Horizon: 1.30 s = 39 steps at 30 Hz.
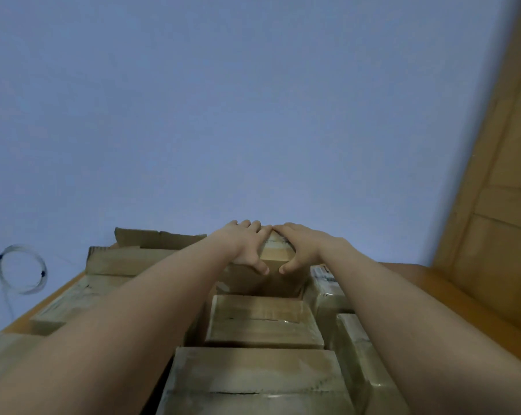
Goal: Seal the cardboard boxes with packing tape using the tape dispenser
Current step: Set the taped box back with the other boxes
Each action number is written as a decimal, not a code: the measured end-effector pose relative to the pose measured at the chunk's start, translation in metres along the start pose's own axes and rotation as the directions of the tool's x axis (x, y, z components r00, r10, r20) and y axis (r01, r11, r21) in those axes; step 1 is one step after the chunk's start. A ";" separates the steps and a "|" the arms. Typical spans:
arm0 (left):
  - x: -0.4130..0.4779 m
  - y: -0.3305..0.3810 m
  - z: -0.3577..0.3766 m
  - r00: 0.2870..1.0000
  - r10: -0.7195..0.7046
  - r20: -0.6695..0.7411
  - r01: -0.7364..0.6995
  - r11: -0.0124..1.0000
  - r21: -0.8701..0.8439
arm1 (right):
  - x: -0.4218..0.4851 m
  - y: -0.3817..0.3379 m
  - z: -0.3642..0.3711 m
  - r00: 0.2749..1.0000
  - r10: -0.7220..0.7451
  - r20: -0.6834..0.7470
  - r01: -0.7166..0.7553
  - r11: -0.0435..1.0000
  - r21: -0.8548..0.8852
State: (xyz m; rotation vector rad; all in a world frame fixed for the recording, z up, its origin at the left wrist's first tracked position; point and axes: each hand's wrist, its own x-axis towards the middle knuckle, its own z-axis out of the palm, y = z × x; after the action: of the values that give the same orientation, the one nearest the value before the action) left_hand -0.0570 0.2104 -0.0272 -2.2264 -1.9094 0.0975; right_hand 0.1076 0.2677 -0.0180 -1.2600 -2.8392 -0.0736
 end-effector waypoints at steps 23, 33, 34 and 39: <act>-0.037 -0.005 0.003 0.981 -0.069 0.184 0.096 0.985 -0.143 | -0.017 -0.035 0.019 0.989 0.105 0.103 -0.089 0.985 -0.146; -0.114 -0.115 0.004 0.965 -0.248 0.087 0.255 0.965 -0.069 | 0.018 -0.126 -0.005 0.995 -0.086 -0.050 0.086 0.996 -0.004; -0.116 -0.121 0.009 0.958 -0.270 0.098 0.278 0.958 -0.076 | 0.023 -0.135 -0.004 0.993 -0.103 -0.057 0.103 0.995 0.003; -0.116 -0.140 0.027 0.919 -0.351 0.179 0.373 0.922 -0.108 | 0.047 -0.165 0.005 0.987 -0.151 -0.052 0.154 0.987 0.047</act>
State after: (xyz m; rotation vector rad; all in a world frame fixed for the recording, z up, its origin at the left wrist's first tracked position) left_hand -0.2165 0.1187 -0.0352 -1.9501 -2.4520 0.0845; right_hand -0.0467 0.1924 -0.0249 -1.0159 -2.8710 -0.0346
